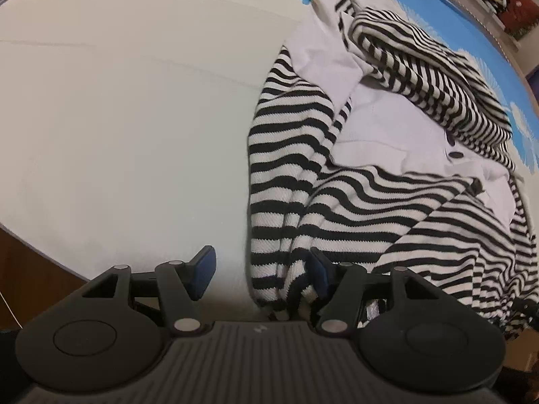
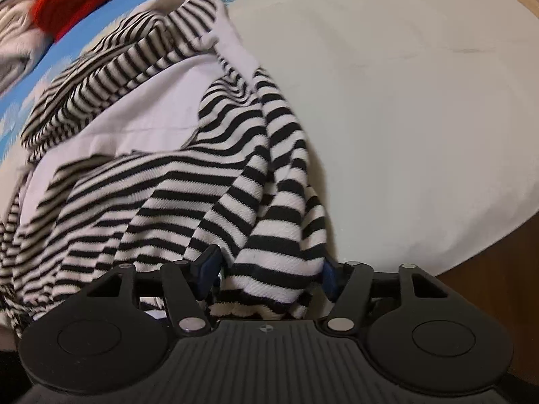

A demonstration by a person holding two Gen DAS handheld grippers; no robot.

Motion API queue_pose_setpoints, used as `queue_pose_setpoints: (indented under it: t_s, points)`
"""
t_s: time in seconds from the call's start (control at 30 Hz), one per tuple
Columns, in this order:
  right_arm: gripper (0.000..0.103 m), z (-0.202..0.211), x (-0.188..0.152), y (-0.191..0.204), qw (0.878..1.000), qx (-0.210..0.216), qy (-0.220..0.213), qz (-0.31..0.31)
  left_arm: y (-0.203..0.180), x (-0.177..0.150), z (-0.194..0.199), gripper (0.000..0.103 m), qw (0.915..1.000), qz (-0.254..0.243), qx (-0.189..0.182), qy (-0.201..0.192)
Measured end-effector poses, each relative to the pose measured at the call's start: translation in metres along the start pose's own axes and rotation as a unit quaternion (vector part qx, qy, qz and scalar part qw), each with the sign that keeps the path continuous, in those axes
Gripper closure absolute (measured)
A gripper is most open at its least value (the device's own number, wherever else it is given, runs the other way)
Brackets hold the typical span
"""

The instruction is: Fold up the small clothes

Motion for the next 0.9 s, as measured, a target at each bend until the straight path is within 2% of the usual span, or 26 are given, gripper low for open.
queue_pose_setpoints:
  t_s: [0.07,0.13,0.2,0.23,0.3,0.33,0.37,0.43,0.5,0.6,0.67,0.7,0.77,0.9]
  points:
    - [0.039,-0.001,-0.001,0.004,1.0,-0.005,-0.001,0.017,-0.003,-0.001,0.0,0.038,0.9999,-0.01,0.004,-0.003]
    - [0.045,0.001,-0.001,0.007,1.0,-0.005,-0.008,0.027,-0.005,-0.001,0.0,0.038,0.9998,-0.019,0.007,-0.006]
    - [0.063,0.003,0.0,0.011,0.999,-0.004,-0.016,0.041,-0.007,-0.001,0.001,0.039,0.9995,-0.028,0.011,-0.011]
    - [0.068,0.004,0.0,0.014,0.999,-0.003,-0.02,0.049,-0.009,-0.002,0.002,0.04,0.9993,-0.033,0.014,-0.013]
    - [0.084,0.008,-0.001,0.017,0.998,0.001,-0.028,0.059,-0.013,-0.003,0.003,0.049,0.9987,-0.046,0.015,-0.017]
    - [0.087,0.01,0.0,0.017,0.998,0.001,-0.032,0.062,-0.016,-0.004,0.004,0.065,0.9983,-0.055,0.012,-0.018]
    - [0.092,0.012,0.001,0.017,0.997,0.002,-0.039,0.061,-0.019,-0.005,0.004,0.085,0.9979,-0.062,0.006,-0.019]
    - [0.094,0.016,0.002,0.016,0.997,0.008,-0.047,0.056,-0.025,-0.007,0.009,0.094,0.9965,-0.079,0.0,-0.029]
    - [0.094,0.018,0.004,0.014,0.997,0.011,-0.05,0.049,-0.028,-0.008,0.012,0.095,0.9955,-0.086,0.003,-0.039]
    - [0.091,0.014,0.004,0.009,0.999,0.012,-0.037,0.035,-0.022,-0.007,0.01,0.093,0.9975,-0.064,-0.004,-0.03]
    - [0.085,0.01,0.002,0.009,0.999,0.009,-0.026,0.029,-0.017,-0.006,0.008,0.078,0.9987,-0.045,-0.007,-0.021]
    - [0.085,0.009,0.001,0.009,0.999,0.008,-0.023,0.031,-0.015,-0.006,0.007,0.076,0.9991,-0.039,-0.007,-0.016]
    - [0.08,0.007,0.001,0.012,0.999,0.007,-0.02,0.039,-0.015,-0.006,0.003,0.076,0.9991,-0.04,-0.005,-0.01]
    - [0.079,0.006,-0.001,0.015,0.999,0.005,-0.017,0.049,-0.019,-0.007,0.001,0.077,0.9984,-0.056,-0.001,-0.012]
Point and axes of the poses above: each gripper's, at about its wrist camera, not at the fingertips, and z roughly against the way its jaws point, y to its left, x to its top, the point moved 5 cm from there along -z, roughly the way its jaws point, and after that the axes turned 3 degrees about z, right-handed, at the moved point
